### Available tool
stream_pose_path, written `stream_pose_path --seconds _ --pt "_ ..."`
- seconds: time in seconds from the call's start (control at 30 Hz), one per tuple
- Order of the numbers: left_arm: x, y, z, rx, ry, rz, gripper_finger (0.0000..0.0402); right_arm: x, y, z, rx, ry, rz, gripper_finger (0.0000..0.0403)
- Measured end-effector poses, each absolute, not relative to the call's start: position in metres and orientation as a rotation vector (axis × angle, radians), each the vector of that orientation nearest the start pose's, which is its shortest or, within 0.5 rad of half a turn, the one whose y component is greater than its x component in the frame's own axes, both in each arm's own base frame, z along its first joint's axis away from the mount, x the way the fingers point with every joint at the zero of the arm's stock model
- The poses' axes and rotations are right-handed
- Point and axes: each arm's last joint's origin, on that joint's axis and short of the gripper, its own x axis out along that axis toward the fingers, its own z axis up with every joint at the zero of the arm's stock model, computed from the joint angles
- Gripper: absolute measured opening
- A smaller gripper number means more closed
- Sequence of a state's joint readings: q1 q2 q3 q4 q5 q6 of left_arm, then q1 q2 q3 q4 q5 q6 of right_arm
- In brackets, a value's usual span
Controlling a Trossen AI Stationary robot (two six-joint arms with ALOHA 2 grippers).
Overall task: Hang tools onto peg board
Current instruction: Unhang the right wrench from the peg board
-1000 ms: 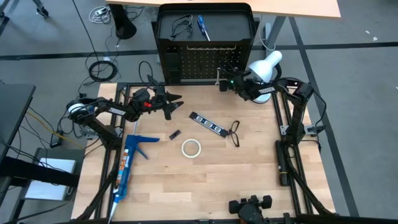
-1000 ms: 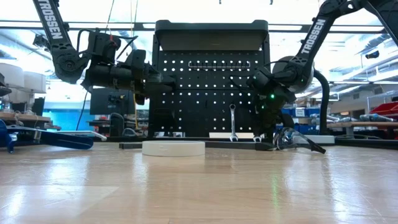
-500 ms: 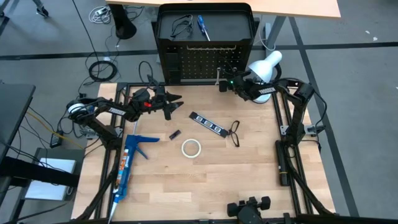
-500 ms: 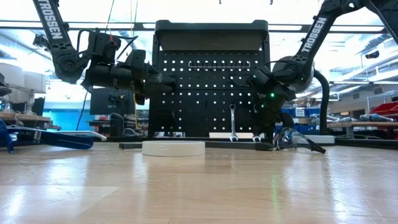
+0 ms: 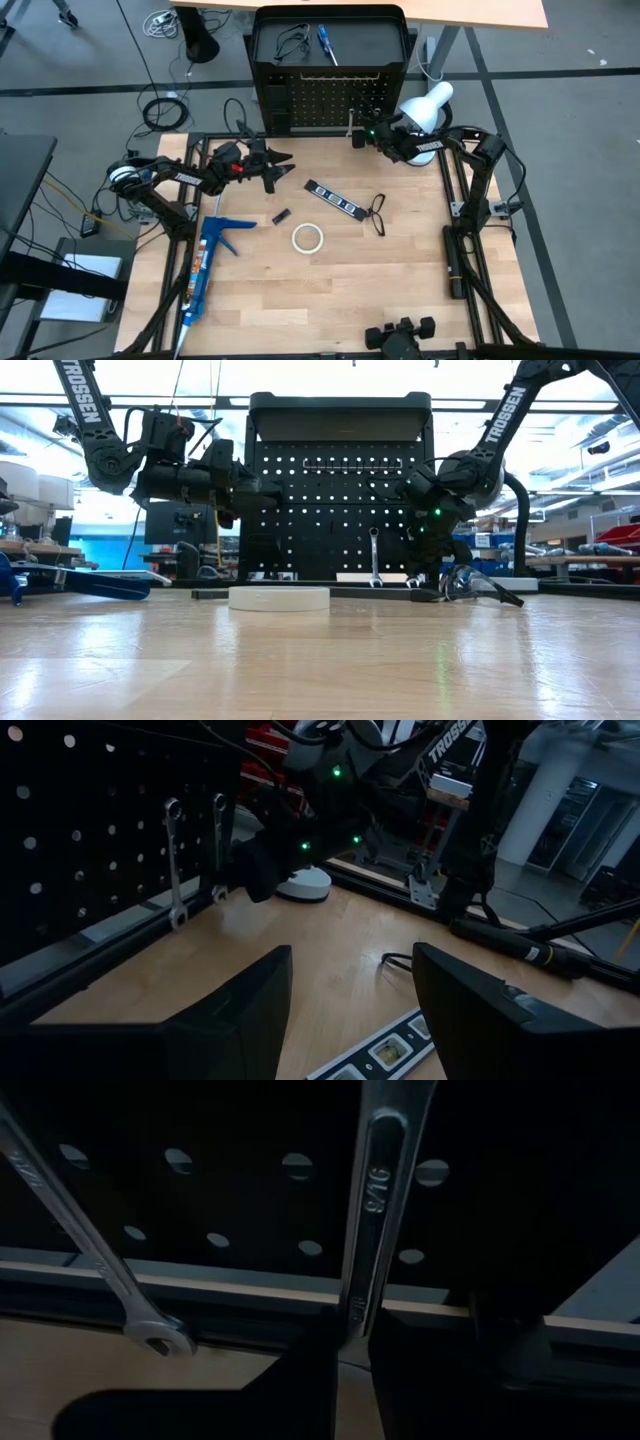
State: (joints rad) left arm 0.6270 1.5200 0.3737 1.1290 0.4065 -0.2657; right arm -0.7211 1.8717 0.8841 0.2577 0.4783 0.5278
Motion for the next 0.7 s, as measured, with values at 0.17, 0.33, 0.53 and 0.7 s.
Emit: stream_pose_path --seconds 0.17,0.33,0.53,0.7 --pt "0.2144 0.1412 0.1669 -0.274 -0.014 0.221 0.0213 0.2584 -0.2399 0.1218 0.512 0.454 -1.340 0.0054" --pt "0.2144 0.1412 0.1668 -0.274 -0.013 0.222 0.0213 0.2599 -0.2380 0.1221 0.492 0.457 -1.348 0.0054" --pt "0.2144 0.1412 0.1668 -0.274 -0.013 0.222 0.0213 0.2612 -0.2367 0.1223 0.475 0.466 -1.342 0.0053" --pt "0.2144 0.1412 0.1665 -0.275 -0.010 0.222 0.0213 0.2611 -0.2365 0.1237 0.471 0.467 -1.337 0.0052"
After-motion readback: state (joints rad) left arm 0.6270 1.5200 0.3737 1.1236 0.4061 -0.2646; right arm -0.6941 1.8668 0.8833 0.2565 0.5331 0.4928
